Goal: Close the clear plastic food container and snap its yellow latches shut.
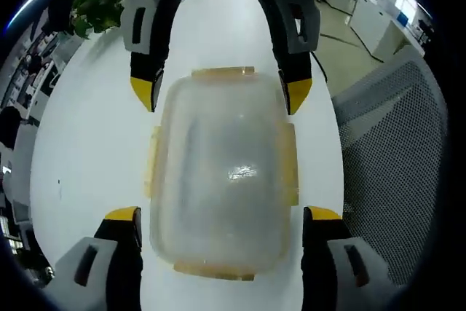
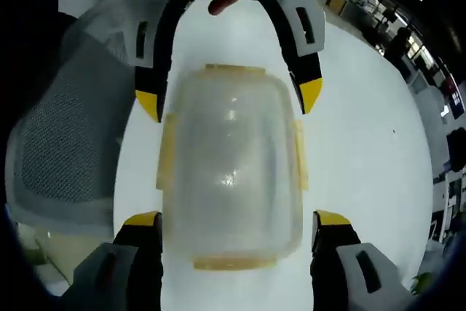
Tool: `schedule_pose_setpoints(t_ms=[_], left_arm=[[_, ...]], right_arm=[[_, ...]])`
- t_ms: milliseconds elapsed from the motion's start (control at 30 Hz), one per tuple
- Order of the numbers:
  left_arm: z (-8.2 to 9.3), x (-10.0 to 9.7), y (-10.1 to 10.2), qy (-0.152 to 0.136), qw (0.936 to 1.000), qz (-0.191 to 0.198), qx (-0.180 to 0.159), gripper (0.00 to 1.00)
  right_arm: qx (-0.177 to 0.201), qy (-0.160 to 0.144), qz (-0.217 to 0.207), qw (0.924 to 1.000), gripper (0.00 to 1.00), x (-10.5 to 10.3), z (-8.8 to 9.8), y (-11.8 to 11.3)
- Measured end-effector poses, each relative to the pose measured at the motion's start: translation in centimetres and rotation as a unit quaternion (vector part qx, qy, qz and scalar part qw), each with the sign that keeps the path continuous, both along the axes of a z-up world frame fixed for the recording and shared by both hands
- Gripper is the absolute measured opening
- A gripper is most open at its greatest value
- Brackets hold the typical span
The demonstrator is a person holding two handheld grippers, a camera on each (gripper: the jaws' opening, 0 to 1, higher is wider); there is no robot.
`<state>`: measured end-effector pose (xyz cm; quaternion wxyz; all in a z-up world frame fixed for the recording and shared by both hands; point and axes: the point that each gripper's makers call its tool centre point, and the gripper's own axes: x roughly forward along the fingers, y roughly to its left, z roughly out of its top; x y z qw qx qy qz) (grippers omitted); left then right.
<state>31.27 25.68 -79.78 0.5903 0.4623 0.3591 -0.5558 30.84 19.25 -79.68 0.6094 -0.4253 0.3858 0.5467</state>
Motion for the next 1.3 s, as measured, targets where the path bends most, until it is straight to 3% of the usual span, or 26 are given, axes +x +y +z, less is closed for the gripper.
schedule_pose_setpoints(t_ms=[100,167,900,1033,1300], left_arm=[[-0.4,0.0,0.0,0.004,1.0,-0.003,0.005,0.9],[-0.7,0.3,0.4,-0.004,0.9997,-0.011,0.021,0.83],[-0.9,0.3,0.6,-0.006,0.9997,-0.01,0.021,0.83],[-1.0,0.5,1.4,-0.009,0.9993,-0.016,0.032,0.83],[-1.1,0.5,2.7,-0.014,0.9993,-0.016,0.032,0.83]], right_arm=[[-0.008,0.016,-0.014,0.9997,0.81,-0.4,-0.6,-0.2],[-0.007,0.008,-0.012,0.9999,0.81,-0.3,-0.5,0.0],[0.001,0.003,-0.034,0.9994,0.8,-0.2,-0.6,0.2],[0.019,0.001,-0.04,0.999,0.8,-0.3,-0.4,1.0],[0.012,0.001,-0.043,0.999,0.8,-0.3,-0.5,2.4]])
